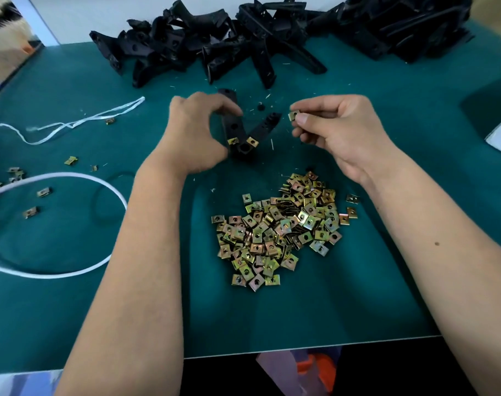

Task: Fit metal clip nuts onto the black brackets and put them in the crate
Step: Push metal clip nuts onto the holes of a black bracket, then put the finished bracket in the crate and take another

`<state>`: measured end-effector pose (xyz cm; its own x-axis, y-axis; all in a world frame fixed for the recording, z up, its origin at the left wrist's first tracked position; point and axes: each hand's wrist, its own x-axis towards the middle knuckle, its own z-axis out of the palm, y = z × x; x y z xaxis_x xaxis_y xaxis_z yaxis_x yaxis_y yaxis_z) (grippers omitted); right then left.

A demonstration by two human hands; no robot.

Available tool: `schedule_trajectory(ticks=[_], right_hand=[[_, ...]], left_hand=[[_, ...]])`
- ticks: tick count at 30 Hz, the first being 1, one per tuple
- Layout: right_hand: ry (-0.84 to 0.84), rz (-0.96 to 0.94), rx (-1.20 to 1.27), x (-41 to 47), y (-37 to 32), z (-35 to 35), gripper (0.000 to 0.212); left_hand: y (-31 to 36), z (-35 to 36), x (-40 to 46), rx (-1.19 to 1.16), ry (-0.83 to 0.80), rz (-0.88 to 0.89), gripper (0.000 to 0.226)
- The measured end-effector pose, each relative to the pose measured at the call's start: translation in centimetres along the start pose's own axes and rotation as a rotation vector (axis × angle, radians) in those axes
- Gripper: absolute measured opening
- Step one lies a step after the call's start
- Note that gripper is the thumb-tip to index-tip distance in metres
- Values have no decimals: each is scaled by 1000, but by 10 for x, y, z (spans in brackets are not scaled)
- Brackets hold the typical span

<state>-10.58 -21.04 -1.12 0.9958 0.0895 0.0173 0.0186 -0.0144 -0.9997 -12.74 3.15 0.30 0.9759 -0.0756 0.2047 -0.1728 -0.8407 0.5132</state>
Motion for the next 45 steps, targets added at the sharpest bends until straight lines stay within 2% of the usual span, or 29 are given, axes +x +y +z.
schedule_trajectory(ticks=[2,6,9,12,17,25,33,42,45], right_hand=[[-7,-13,-15,0,0,0,18],[-1,-26,-46,-1,1,2,18],[27,-21,-44,0,1,3,14],[46,-7,-33,2,3,2,14],[72,31,12,3,3,2,12],[92,-41,41,3,0,1,10],[94,17,59,1,-3,-1,6],[123,112,292,0,-4,5,7],[142,75,245,-2,0,12,8]], left_hand=[[9,4,-1,22,-70,80,63],[23,19,2,-45,-181,96,77],[22,27,4,-173,-128,50,74],[21,31,5,-231,-107,26,87],[26,35,3,-218,-39,128,102],[29,39,4,-189,70,276,101],[29,41,4,-194,91,312,99],[35,45,3,-165,103,320,101],[38,46,3,-165,112,309,101]])
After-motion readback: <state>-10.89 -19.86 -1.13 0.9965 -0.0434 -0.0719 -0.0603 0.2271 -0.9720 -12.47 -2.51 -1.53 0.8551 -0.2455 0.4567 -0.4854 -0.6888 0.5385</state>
